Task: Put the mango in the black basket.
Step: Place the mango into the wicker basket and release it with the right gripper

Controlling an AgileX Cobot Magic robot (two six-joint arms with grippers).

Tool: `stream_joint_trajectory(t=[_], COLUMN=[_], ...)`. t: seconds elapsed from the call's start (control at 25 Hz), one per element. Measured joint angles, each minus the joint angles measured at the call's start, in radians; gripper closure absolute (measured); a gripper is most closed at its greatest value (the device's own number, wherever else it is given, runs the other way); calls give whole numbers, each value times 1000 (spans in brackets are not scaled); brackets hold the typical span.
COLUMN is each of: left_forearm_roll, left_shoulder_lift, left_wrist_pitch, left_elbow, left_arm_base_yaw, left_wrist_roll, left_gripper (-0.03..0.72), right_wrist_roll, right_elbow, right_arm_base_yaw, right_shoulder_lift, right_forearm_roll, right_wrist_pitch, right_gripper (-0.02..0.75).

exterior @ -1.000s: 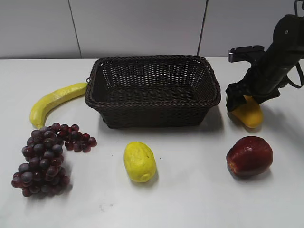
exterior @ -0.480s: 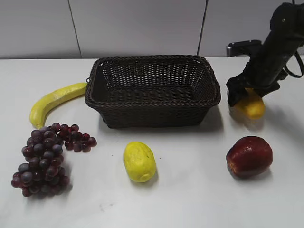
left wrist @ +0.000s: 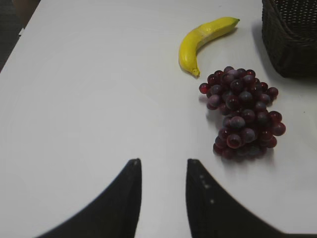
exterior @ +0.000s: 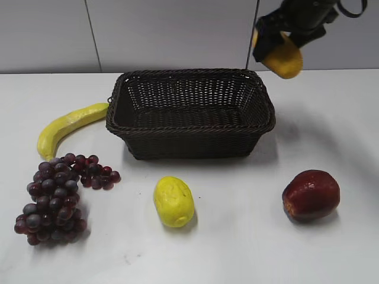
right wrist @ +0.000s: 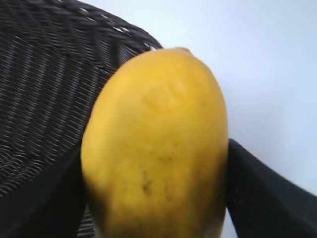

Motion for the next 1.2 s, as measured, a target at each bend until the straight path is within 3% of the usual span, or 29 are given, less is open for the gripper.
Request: stream_joint_trajectory(t=[0.24, 0.4, 0.8, 0.96, 1.2], left_forearm_roll=[0, 0, 0, 0, 0], left_shoulder_lift=[0, 0, 0, 0, 0], left_wrist_pitch=[0, 0, 0, 0, 0], left_elbow=[0, 0, 0, 0, 0], left_arm_base_yaw=[0, 0, 0, 0, 0], left_wrist_roll=[0, 0, 0, 0, 0], left_gripper=[457, 457, 457, 457, 457], right_wrist_roll=[0, 0, 1, 1, 28], right_elbow=[-10, -10, -10, -19, -82], right_arm_base_yaw=[141, 190, 198, 198, 198], right_shoulder_lift=[36, 127, 275, 275, 217], right_forearm_roll=[7, 10, 9, 4, -105], right_wrist_pitch=[-82, -103, -144, -139, -56], right_gripper=[159, 159, 155, 85, 84])
